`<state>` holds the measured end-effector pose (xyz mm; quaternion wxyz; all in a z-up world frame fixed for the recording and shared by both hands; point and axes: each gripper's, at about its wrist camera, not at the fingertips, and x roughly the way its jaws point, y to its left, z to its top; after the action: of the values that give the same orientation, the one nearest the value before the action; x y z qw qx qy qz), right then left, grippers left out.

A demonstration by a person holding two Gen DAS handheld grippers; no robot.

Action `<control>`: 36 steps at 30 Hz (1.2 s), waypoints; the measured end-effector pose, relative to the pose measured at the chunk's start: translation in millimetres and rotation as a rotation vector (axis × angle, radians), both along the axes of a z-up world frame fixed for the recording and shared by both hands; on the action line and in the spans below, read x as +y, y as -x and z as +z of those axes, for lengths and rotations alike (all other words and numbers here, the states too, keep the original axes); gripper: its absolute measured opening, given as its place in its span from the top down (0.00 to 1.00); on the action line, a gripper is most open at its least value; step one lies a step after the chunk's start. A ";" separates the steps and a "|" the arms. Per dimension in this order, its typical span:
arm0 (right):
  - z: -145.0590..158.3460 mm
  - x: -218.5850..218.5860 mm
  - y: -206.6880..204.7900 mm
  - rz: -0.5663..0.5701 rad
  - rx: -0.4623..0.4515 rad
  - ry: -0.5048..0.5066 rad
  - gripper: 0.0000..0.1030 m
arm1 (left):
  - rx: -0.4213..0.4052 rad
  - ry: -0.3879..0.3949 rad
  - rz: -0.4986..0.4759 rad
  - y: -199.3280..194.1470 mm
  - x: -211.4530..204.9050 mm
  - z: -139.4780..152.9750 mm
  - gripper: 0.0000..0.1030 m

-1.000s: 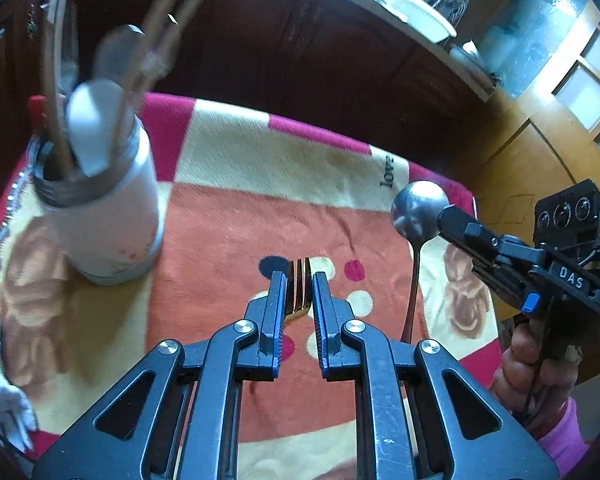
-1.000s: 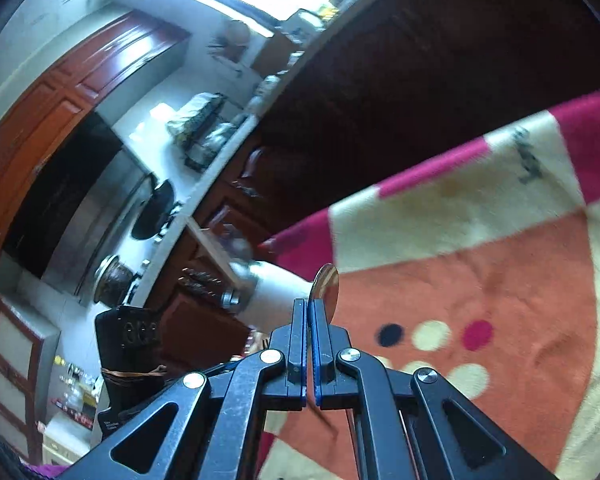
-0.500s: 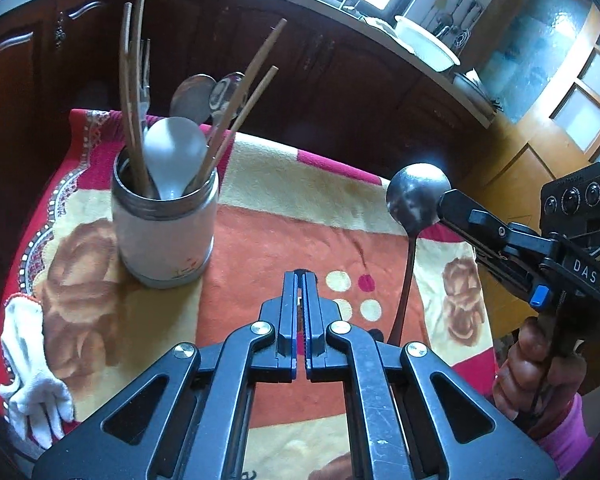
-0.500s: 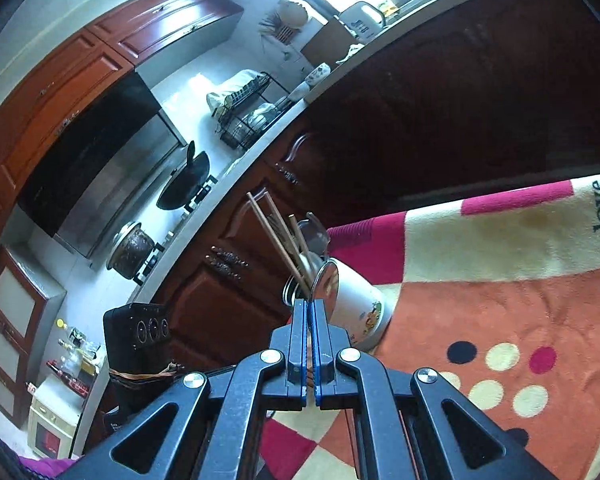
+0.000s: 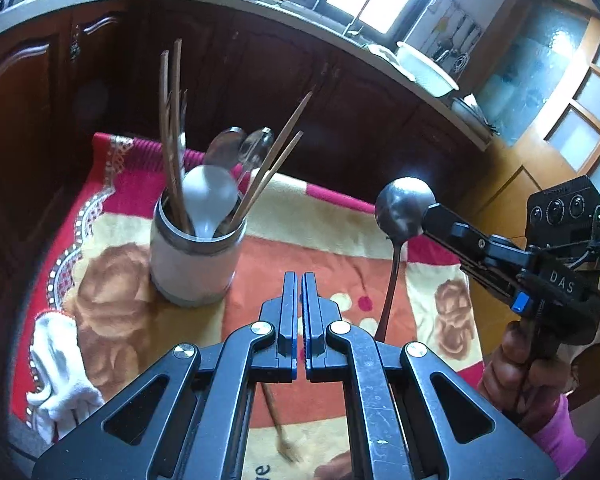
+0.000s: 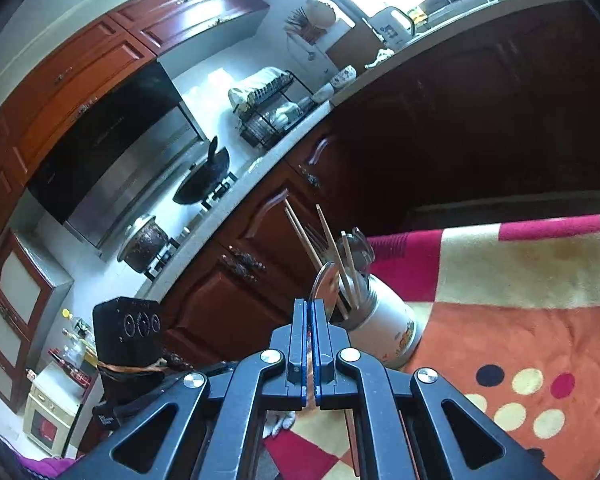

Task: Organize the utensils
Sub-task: 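Lift the spoon with the right gripper while the left gripper lifts the fork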

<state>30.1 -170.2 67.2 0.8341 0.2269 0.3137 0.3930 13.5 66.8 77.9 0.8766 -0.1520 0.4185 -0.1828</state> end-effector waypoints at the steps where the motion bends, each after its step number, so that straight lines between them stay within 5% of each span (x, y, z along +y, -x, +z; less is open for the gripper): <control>1: -5.0 1.4 1.0 0.001 0.006 0.018 0.98 | 0.015 -0.003 -0.005 1.0 -0.4 -5.2 1.00; 16: -39.1 -21.1 3.9 -0.009 0.092 0.020 0.98 | 0.310 -0.171 -0.067 16.2 -41.1 -132.8 0.98; 25: -43.7 -25.2 6.7 -0.016 0.106 0.011 0.98 | 0.340 -0.273 -0.091 -2.0 -69.1 -157.2 0.97; 31: -43.5 -29.0 8.3 -0.023 0.105 0.007 0.98 | 0.327 -0.233 -0.094 -0.7 -67.4 -161.0 1.00; 36: -38.0 -30.7 8.7 -0.026 0.089 -0.004 0.98 | 0.269 -0.155 -0.089 6.5 -42.5 -127.9 1.00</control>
<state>21.4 -200.9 29.2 0.8239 0.2499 0.3469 0.3721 7.0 24.3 -50.0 0.8128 -0.0882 0.5512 -0.1668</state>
